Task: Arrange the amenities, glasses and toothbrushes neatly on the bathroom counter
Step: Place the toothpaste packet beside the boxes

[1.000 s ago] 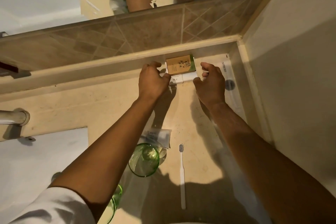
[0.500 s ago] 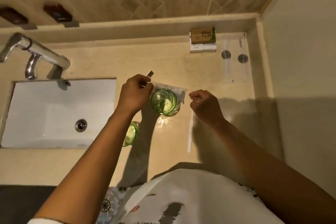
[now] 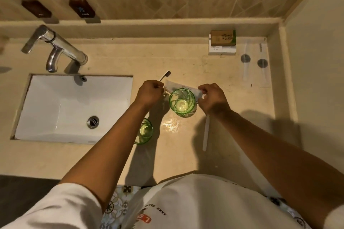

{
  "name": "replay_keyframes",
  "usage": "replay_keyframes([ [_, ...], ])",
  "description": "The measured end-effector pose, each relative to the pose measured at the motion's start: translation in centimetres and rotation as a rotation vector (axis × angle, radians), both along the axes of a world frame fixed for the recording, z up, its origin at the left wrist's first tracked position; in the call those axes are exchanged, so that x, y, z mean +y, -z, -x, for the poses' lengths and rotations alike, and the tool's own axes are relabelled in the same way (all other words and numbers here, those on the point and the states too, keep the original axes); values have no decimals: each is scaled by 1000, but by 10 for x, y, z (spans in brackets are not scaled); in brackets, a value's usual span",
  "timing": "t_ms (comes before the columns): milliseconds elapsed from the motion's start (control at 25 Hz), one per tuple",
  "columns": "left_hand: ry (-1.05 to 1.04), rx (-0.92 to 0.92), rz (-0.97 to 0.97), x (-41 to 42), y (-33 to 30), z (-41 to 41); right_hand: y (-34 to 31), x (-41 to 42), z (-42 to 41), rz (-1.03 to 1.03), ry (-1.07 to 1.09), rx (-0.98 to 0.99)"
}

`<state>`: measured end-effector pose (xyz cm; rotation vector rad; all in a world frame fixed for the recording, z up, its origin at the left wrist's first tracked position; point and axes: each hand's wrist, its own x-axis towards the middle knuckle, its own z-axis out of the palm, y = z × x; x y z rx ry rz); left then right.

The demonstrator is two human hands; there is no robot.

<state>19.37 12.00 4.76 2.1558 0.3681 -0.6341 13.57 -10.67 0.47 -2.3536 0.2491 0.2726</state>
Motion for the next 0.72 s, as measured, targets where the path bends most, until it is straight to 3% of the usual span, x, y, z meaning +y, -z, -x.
replay_keyframes([
  [120,153,-17,-101,-8,14,-19,-1,2,-9,81,-130,-30],
  [280,275,-79,-198,-16,30,-35,2,1,-26,222,-284,171],
  [480,156,-61,-127,-30,43,-45,13,-1,-32,160,-193,163],
  [720,-89,58,172,-46,39,-67,6,-12,-51,-43,-7,207],
])
